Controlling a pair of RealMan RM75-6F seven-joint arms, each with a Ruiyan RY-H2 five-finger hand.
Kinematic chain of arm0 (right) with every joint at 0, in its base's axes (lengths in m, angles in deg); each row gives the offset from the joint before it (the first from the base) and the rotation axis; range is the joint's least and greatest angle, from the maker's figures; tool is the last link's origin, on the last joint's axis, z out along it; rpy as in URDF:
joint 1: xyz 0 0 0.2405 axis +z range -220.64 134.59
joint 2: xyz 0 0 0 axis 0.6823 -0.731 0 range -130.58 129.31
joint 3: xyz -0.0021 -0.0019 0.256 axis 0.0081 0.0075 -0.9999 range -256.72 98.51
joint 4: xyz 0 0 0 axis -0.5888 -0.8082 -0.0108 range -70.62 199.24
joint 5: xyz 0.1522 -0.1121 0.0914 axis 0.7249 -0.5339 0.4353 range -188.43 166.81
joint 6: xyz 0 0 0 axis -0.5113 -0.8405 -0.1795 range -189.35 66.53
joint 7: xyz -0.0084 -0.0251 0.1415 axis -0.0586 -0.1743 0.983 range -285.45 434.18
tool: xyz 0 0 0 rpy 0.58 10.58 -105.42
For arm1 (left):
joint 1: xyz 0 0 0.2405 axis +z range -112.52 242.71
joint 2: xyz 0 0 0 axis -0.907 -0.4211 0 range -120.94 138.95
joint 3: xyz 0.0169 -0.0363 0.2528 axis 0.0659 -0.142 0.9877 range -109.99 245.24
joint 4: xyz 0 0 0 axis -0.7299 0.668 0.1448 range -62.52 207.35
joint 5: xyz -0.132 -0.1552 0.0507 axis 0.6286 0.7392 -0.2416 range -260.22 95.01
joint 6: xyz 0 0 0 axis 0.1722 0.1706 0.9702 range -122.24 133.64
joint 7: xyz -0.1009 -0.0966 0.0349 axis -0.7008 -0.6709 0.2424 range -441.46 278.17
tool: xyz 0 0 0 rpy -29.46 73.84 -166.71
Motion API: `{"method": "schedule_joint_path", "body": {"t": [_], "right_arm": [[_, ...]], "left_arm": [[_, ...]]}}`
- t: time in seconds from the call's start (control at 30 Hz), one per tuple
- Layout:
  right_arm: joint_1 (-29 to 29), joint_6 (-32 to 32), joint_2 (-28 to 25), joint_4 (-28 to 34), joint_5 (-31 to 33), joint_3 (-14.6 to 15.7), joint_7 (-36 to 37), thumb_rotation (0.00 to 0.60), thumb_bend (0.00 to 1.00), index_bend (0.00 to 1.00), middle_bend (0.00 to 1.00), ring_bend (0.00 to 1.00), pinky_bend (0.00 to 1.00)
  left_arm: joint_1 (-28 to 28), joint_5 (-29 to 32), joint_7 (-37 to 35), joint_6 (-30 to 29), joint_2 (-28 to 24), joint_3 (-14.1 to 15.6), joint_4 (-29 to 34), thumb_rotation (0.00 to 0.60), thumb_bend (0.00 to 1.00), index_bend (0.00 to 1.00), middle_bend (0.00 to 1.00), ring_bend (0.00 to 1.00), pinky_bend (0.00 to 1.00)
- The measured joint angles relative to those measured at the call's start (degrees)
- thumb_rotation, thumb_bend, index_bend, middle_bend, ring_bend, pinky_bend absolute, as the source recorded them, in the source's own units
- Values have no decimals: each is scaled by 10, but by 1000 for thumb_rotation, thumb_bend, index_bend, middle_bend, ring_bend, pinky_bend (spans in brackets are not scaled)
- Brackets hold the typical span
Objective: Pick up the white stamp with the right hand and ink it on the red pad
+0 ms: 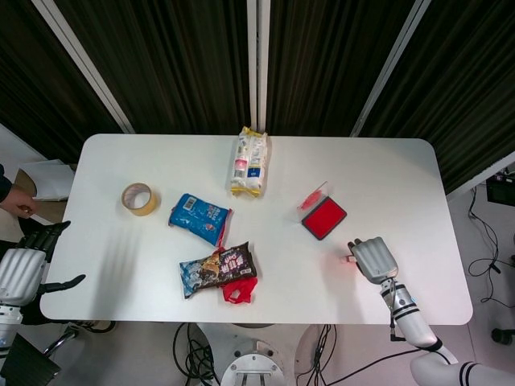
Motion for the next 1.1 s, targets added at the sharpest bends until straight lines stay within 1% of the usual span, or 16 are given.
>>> {"method": "schedule_joint_path", "body": {"t": [0.13,0.23,0.37,0.47,0.6,0.7,0.8,0.9,1.1], "right_arm": [[1,-6,-6,8,-2,-3,3,600,302,631,570,778,978],[4,-11,-16,24,-3,-12,8,600,313,638,576,778,978],[21,-5,-36,57,2,-34,10,600,317,643,578,778,978],[45,24,-50,78,19,-54,3,600,318,645,579,780,978],[91,92,-58,92,78,-84,-24,600,320,652,584,784,978],[130,142,-56,89,135,-98,-58,600,320,654,586,784,978],[171,178,-46,75,192,-107,-94,600,320,654,586,784,978],[206,198,-25,44,234,-111,-119,600,321,654,587,784,978],[246,217,13,-15,289,-106,-138,600,321,655,587,784,978]], "left_arm": [[0,0,-1,0,-1,0,-1,421,0,110,153,154,262],[0,0,0,-1,-2,0,1,424,0,110,153,154,262],[0,-1,2,-1,-5,-1,4,425,0,110,153,154,262],[-1,-1,3,-2,-5,-1,6,425,0,110,153,154,263],[0,1,3,-2,-4,-1,6,425,0,110,153,154,262],[0,3,3,1,-4,-1,5,424,0,110,153,154,263],[-2,4,3,4,-6,-2,6,423,0,110,153,154,262],[-5,3,4,6,-8,-4,8,422,0,110,153,154,262],[-6,6,5,9,-12,-5,11,424,0,110,153,154,262]]}}
